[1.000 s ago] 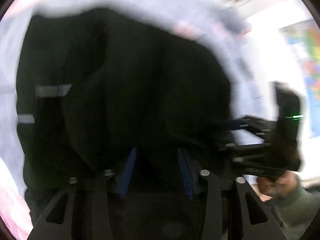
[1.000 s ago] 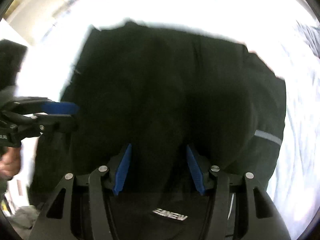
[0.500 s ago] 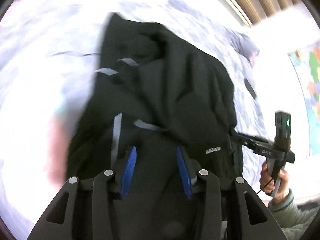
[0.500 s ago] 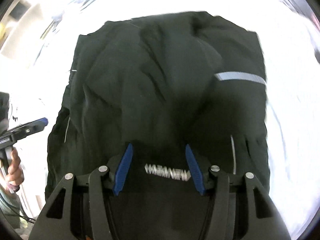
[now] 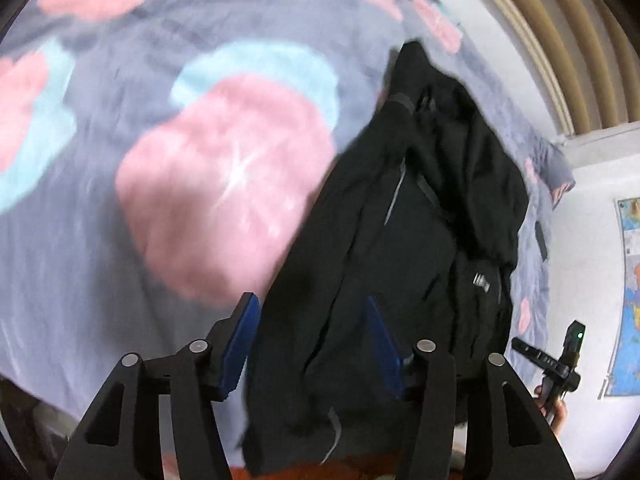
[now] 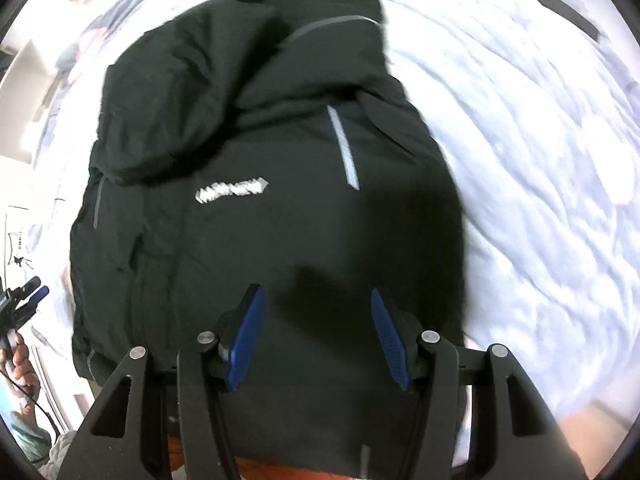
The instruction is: Fold large clothes
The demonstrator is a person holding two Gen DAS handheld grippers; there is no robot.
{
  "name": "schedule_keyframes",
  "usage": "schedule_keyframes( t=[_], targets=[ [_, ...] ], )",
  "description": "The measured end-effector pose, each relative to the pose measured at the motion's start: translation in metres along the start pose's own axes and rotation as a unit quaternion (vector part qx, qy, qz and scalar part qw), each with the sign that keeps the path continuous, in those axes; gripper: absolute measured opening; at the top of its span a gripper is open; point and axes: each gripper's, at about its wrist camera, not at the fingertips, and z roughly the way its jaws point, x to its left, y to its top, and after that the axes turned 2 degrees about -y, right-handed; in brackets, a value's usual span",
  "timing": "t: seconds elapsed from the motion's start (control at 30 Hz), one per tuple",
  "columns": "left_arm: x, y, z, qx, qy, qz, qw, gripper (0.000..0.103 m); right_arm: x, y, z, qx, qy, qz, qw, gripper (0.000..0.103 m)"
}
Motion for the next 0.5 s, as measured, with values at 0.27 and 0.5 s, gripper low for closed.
schedule_keyframes(
  t=[0.27, 0.5],
  targets=[
    [0.031, -0.045, 0.040, 0.054, 0.038, -0.049, 0.9966, 0.058, -0.050, -0.044, -0.003, 0.039, -0.059, 0.011, 0.997, 0.066],
    [0.037, -0.063, 0.063, 0.098, 0.013, -0.064, 0.9931, 0.064, -0.085, -0.084, 0.021, 0.090, -0.037, 0.048, 0.994, 0.066]
  ],
)
